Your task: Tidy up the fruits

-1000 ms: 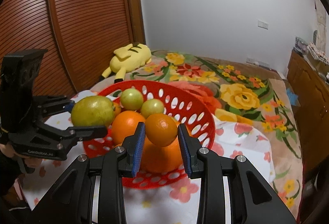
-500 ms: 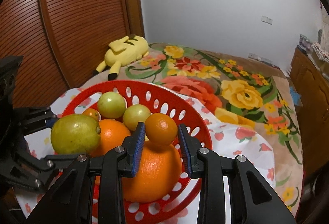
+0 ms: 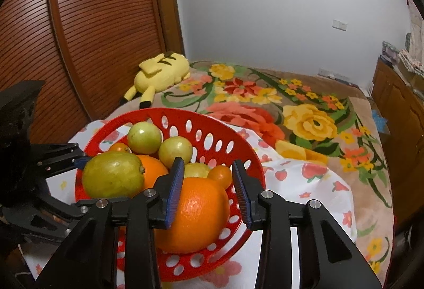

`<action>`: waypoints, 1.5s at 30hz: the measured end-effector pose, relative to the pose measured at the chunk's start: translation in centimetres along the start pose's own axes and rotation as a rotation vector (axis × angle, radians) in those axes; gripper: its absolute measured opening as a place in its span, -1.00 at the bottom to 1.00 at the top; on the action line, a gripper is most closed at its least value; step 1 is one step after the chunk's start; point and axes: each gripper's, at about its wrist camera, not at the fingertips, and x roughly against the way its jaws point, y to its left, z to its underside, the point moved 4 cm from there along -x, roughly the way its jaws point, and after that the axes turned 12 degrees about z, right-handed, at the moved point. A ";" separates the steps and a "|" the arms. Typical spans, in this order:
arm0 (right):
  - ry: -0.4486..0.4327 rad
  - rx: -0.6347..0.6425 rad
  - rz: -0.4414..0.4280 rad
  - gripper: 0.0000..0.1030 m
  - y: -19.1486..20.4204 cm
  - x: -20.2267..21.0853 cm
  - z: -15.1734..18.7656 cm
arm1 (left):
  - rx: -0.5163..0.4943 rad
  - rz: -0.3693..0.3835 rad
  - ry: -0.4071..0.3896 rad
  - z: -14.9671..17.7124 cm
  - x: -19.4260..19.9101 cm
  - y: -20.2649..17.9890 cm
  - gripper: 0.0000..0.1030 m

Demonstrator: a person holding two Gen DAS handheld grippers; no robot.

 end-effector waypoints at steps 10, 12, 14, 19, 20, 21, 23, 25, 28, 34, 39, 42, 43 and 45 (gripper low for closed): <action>-0.002 0.002 0.002 -0.28 0.1 0.2 0.3 | -0.051 -0.021 -0.044 -0.5 0.8 -1.2 0.21; -0.002 -0.001 0.003 -0.28 0.3 0.5 0.6 | -0.048 -0.023 -0.049 -0.6 1.0 -1.2 0.21; -0.002 -0.005 0.004 -0.28 0.4 0.9 0.9 | -0.042 -0.028 -0.051 -0.5 1.2 -1.0 0.21; -0.010 -0.028 0.009 -0.27 0.5 2.0 1.5 | -0.022 -0.043 -0.063 0.0 2.2 -0.7 0.22; -0.012 -0.034 0.012 -0.27 0.6 2.3 1.7 | -0.020 -0.048 -0.070 0.1 2.5 -0.7 0.22; -0.014 -0.039 0.014 -0.27 0.5 2.5 1.8 | -0.020 -0.054 -0.081 0.4 3.1 -0.8 0.23; -0.024 -0.052 0.018 -0.26 0.7 3.3 2.1 | -0.018 -0.060 -0.094 0.8 4.0 -1.0 0.25; -0.036 -0.067 0.023 -0.20 1.0 4.1 2.5 | -0.015 -0.067 -0.108 1.4 5.2 -1.3 0.27; -0.060 -0.097 0.037 -0.14 1.4 5.5 3.2 | -0.025 -0.081 -0.135 2.4 7.1 -2.0 0.32; -0.108 -0.118 0.066 0.05 3.3 8.2 5.0 | -0.042 -0.113 -0.199 4.6 11.0 -3.3 0.39; -0.149 -0.134 0.105 0.22 4.8 10.6 6.3 | -0.046 -0.127 -0.244 6.0 13.4 -4.1 0.53; -0.177 -0.141 0.130 0.35 5.4 12.0 6.9 | -0.055 -0.139 -0.271 6.7 14.9 -4.5 0.74; -0.186 -0.144 0.140 0.40 5.6 12.5 7.1 | -0.054 -0.139 -0.277 6.9 15.2 -4.7 0.76; -0.196 -0.148 0.157 0.46 5.7 13.1 7.3 | -0.053 -0.148 -0.288 7.1 15.9 -4.9 0.79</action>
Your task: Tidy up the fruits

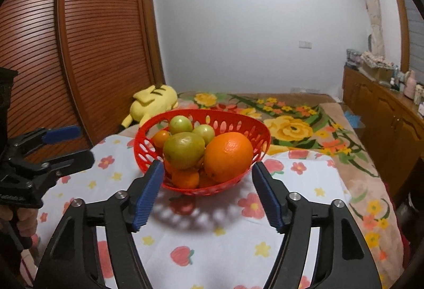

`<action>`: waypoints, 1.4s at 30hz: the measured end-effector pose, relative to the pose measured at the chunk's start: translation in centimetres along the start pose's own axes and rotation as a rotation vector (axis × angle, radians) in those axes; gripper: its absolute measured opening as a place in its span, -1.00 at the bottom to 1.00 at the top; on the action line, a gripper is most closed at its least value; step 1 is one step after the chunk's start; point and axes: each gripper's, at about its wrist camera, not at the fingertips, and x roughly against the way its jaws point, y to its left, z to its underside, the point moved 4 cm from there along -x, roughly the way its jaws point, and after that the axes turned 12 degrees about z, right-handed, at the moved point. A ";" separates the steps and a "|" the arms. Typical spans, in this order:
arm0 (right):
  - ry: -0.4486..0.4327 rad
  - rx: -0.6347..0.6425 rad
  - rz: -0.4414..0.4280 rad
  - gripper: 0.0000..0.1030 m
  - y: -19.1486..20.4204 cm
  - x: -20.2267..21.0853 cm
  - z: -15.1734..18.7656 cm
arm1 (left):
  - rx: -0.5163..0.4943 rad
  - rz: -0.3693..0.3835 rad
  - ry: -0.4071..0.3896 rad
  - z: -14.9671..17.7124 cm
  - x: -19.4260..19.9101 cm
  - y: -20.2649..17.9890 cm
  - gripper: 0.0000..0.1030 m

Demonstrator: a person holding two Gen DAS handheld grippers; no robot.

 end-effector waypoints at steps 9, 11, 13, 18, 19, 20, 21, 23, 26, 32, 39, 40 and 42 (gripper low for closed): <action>-0.077 -0.016 0.058 0.69 0.1 3.7 0.2 | 0.018 -0.089 -0.054 0.6 3.7 -0.4 0.81; -0.085 -0.021 0.063 0.70 0.0 4.3 0.3 | 0.014 -0.082 -0.067 0.9 4.3 -0.7 0.81; -0.092 -0.022 0.070 0.71 -0.1 4.8 0.4 | 0.015 -0.087 -0.074 1.1 4.8 -1.0 0.81; -0.108 -0.024 0.070 0.71 0.2 5.9 0.9 | 0.030 -0.090 -0.087 1.7 5.9 -1.4 0.81; -0.111 -0.023 0.071 0.72 0.2 6.1 1.0 | 0.032 -0.091 -0.088 1.8 6.0 -1.4 0.81; -0.111 -0.024 0.074 0.71 0.3 6.2 1.1 | 0.032 -0.092 -0.088 1.8 6.2 -1.5 0.81; -0.111 -0.025 0.072 0.72 0.3 6.3 1.1 | 0.032 -0.097 -0.088 1.9 6.3 -1.5 0.81; -0.111 -0.026 0.071 0.72 0.4 6.4 1.3 | 0.033 -0.102 -0.089 2.0 6.5 -1.5 0.81; -0.109 -0.028 0.074 0.72 0.4 6.4 1.3 | 0.037 -0.101 -0.087 2.0 6.5 -1.5 0.81; -0.108 -0.027 0.078 0.72 0.4 6.4 1.6 | 0.039 -0.099 -0.084 2.2 6.5 -1.5 0.81; -0.108 -0.028 0.084 0.72 0.5 6.9 1.9 | 0.042 -0.097 -0.082 2.4 6.5 -1.5 0.81; -0.108 -0.030 0.083 0.72 0.4 6.9 1.8 | 0.043 -0.097 -0.084 2.4 6.5 -1.5 0.81; -0.114 -0.028 0.091 0.72 0.5 7.1 1.8 | 0.045 -0.097 -0.083 2.4 6.5 -1.5 0.81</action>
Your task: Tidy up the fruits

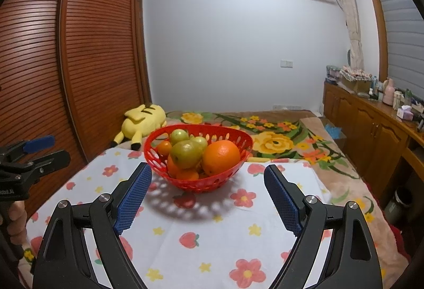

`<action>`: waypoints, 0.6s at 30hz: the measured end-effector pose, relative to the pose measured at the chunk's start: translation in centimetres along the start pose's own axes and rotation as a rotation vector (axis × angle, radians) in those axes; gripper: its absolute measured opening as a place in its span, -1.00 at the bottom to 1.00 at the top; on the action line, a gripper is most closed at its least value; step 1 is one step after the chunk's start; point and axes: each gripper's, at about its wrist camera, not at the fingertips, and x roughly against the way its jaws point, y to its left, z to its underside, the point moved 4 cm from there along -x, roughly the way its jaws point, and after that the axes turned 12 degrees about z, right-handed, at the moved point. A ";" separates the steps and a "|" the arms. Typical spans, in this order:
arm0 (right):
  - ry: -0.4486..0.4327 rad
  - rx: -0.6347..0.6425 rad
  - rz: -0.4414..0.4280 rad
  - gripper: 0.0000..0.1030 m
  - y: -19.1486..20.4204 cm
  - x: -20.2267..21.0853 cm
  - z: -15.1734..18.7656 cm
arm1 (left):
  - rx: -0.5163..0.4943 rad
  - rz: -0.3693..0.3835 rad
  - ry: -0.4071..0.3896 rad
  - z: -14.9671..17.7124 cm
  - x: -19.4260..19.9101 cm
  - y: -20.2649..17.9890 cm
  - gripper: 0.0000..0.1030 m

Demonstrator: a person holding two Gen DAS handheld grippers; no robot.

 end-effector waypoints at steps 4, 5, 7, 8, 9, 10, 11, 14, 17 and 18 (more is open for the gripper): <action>-0.007 0.001 0.002 0.72 0.0 0.3 -0.1 | 0.000 -0.001 0.001 0.0 0.1 -0.1 0.82; -0.008 0.001 0.002 0.72 0.0 0.3 -0.1 | 0.000 0.000 0.002 0.0 0.0 -0.1 0.82; -0.008 0.001 0.001 0.72 0.0 0.4 -0.1 | -0.001 -0.001 0.004 0.1 0.0 -0.1 0.82; -0.007 0.001 0.002 0.72 0.0 0.4 0.0 | -0.001 -0.001 0.004 0.0 0.1 -0.1 0.82; -0.006 0.001 0.001 0.72 0.1 0.4 0.0 | 0.000 -0.002 0.004 0.0 0.0 -0.1 0.82; -0.006 0.002 0.001 0.72 0.1 0.4 0.0 | -0.001 -0.002 0.004 0.1 0.1 -0.1 0.82; -0.007 0.002 0.001 0.72 0.1 0.4 0.0 | -0.001 -0.002 0.004 0.1 0.1 -0.1 0.82; -0.005 0.001 0.003 0.72 0.1 0.4 0.0 | -0.001 0.000 0.000 0.0 0.1 -0.1 0.82; -0.005 0.003 0.003 0.72 0.1 0.4 0.0 | 0.000 0.001 -0.005 0.2 0.4 -0.1 0.82; -0.004 0.002 0.003 0.72 0.1 0.4 0.0 | 0.000 0.000 -0.006 0.2 0.5 0.0 0.82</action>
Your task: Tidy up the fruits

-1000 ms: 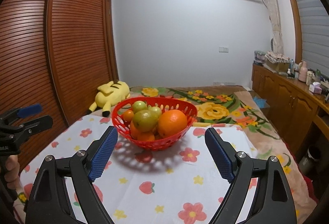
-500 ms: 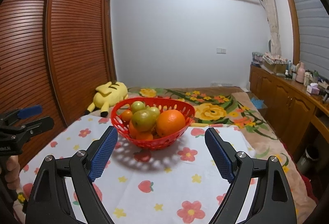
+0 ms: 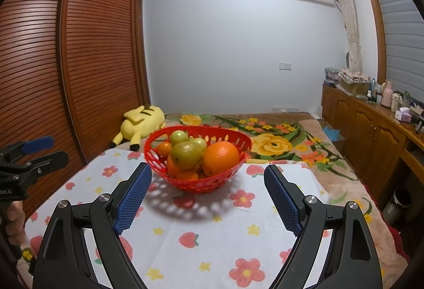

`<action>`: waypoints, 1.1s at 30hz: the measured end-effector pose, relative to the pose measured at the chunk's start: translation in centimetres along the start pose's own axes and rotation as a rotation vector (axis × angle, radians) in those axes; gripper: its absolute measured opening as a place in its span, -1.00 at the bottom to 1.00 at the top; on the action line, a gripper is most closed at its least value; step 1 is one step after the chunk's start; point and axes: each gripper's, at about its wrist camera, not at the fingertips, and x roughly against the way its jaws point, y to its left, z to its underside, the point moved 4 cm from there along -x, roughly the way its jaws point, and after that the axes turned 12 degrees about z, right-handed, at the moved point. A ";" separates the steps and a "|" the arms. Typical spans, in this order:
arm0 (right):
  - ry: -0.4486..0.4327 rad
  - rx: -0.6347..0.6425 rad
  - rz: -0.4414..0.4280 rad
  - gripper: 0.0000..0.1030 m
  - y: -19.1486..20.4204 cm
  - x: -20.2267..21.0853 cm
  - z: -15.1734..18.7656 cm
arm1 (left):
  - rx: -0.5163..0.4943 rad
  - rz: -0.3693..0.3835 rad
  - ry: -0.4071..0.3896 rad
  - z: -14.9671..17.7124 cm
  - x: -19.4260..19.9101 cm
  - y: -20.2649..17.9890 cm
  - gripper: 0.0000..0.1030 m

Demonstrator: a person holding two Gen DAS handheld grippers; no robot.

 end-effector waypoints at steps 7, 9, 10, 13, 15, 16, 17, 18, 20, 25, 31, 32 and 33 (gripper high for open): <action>0.001 0.002 -0.002 0.72 0.2 0.1 0.0 | 0.000 -0.003 -0.003 0.1 0.3 -0.1 0.82; 0.000 -0.001 -0.002 0.72 0.2 0.1 0.0 | 0.001 -0.003 -0.003 0.0 0.4 -0.1 0.82; 0.001 0.000 -0.002 0.72 0.2 0.0 0.0 | 0.001 -0.003 -0.004 0.0 0.5 -0.1 0.82; 0.001 -0.001 -0.003 0.72 0.2 0.0 0.0 | 0.002 -0.001 -0.005 0.0 0.4 -0.1 0.82; 0.000 -0.001 -0.004 0.72 0.2 0.0 0.0 | 0.001 -0.001 -0.005 0.0 0.5 -0.1 0.82; 0.000 -0.001 -0.004 0.72 0.2 0.0 0.0 | 0.001 -0.002 -0.004 0.0 0.5 -0.1 0.82; 0.001 -0.002 -0.004 0.72 0.2 0.0 0.0 | 0.001 -0.002 -0.005 0.0 0.5 -0.1 0.82; 0.001 -0.001 -0.005 0.72 0.2 0.0 0.0 | 0.002 -0.001 -0.005 0.0 0.5 -0.1 0.82; 0.001 -0.001 -0.005 0.72 0.2 0.0 -0.1 | 0.002 -0.001 -0.005 0.0 0.5 -0.1 0.82; 0.001 -0.002 -0.005 0.72 0.2 0.0 -0.1 | 0.002 -0.003 -0.005 0.0 0.6 0.0 0.82; 0.001 -0.001 -0.006 0.72 0.2 0.0 -0.1 | 0.002 -0.002 -0.005 0.0 0.7 0.0 0.82; 0.001 -0.001 -0.006 0.72 0.2 0.0 -0.1 | 0.002 -0.002 -0.006 0.0 0.7 0.0 0.82; 0.001 -0.001 -0.006 0.72 0.2 0.0 -0.1 | 0.002 -0.003 -0.006 0.0 0.7 0.0 0.82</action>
